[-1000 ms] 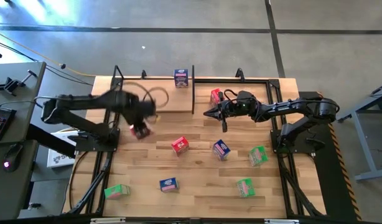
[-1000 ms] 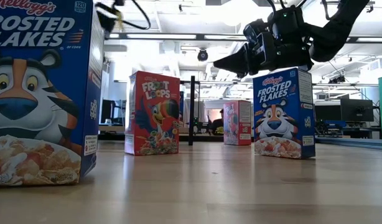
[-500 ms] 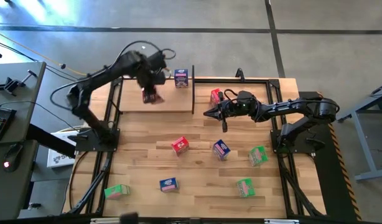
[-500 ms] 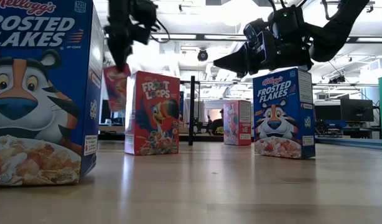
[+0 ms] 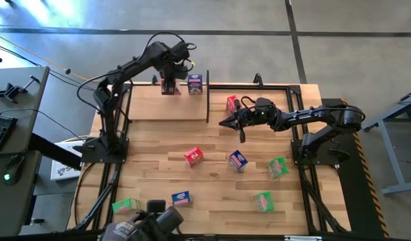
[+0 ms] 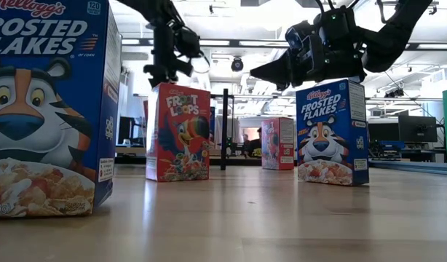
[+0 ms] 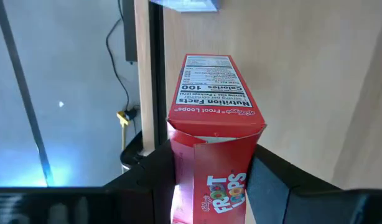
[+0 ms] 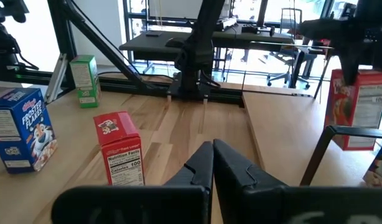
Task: Stack cereal on shelf
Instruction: Put the bottom left red cereal box on the shelf
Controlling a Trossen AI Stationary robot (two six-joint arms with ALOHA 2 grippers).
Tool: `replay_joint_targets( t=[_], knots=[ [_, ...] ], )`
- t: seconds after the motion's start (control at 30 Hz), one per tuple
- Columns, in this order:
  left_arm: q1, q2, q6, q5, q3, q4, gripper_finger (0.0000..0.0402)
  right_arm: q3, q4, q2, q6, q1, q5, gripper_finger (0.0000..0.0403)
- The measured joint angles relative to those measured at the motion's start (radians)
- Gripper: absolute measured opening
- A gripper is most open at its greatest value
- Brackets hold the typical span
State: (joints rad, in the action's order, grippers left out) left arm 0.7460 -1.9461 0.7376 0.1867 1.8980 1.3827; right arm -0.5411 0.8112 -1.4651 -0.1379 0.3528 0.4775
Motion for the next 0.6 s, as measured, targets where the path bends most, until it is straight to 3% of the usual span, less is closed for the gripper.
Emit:
replay_joint_targets(
  t=[0.6],
  knots=[
    [0.009, -0.015, -0.019, 0.007, 0.0, -0.04, 0.0192, 0.0, 0.0, 0.0, 0.0, 0.0, 0.002, 0.0]
  ],
)
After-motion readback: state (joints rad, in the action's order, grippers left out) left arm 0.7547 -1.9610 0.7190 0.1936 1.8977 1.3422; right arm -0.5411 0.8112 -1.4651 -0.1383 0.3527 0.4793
